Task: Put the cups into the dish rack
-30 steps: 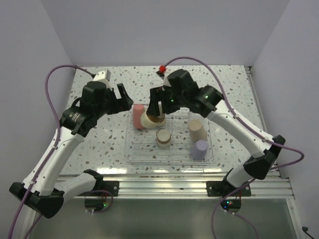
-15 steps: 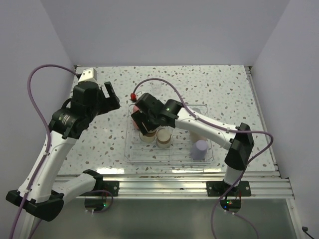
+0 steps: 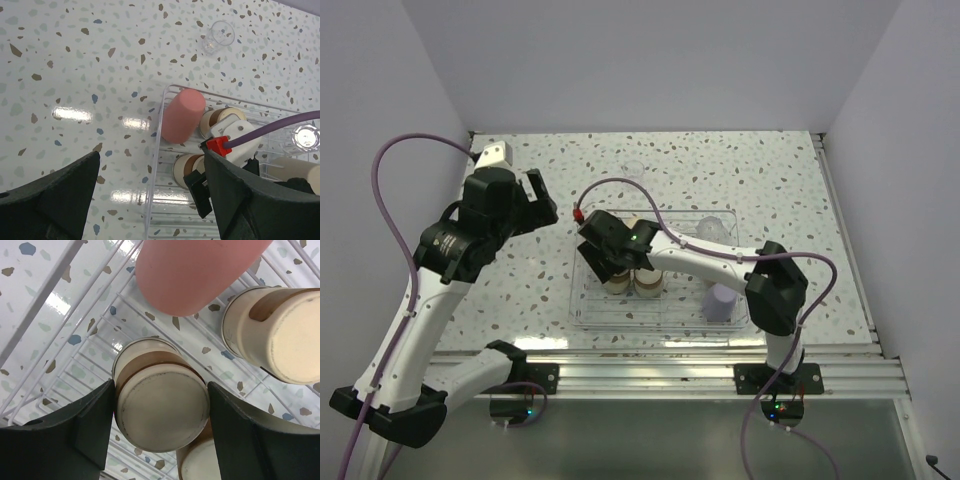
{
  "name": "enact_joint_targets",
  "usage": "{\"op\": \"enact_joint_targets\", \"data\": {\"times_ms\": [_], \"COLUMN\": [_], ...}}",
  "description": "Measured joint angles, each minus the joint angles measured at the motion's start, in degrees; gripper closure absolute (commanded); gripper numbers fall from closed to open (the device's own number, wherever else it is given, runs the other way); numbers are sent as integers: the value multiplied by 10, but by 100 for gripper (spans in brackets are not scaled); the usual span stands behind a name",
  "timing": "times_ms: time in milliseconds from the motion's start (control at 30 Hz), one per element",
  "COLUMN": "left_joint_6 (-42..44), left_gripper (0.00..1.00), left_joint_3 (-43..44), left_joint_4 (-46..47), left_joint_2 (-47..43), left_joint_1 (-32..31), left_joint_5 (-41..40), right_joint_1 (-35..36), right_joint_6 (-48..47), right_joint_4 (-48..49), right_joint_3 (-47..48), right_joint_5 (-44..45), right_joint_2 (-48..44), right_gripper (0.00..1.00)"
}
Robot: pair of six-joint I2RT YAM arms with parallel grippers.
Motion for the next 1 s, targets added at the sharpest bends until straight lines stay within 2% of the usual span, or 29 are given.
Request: {"op": "enact_joint_targets", "data": {"times_ms": [333, 433, 467, 567, 600, 733, 833, 1000], "left_joint_6": [0, 0, 0, 0, 0, 0, 0, 1], "left_gripper": [13, 13, 13, 13, 13, 13, 13, 13], "left_joint_3": [0, 0, 0, 0, 0, 0, 0, 0], "left_joint_4": [-3, -3, -2, -2, -2, -2, -2, 3], "left_joint_2": [0, 0, 0, 2, 3, 7, 9, 18], "left_joint_1": [0, 0, 0, 0, 0, 0, 0, 0], "left_joint_5": [0, 0, 0, 0, 0, 0, 0, 0], "right_joint_1": [3, 4, 4, 3, 3, 4, 4, 4], "right_joint_6": [-3, -4, -5, -6, -6, -6, -6, -5], "right_joint_4": [23, 24, 24, 24, 24, 23, 17, -13], "right_joint_3": [-9, -9, -9, -9, -9, -9, -8, 21], "right_joint_5": [9, 6, 5, 3, 3, 2, 1, 2], "right_joint_2": [12, 12, 12, 12, 12, 12, 12, 12], "right_gripper": [100, 72, 60, 47, 38, 15, 5, 4]}}
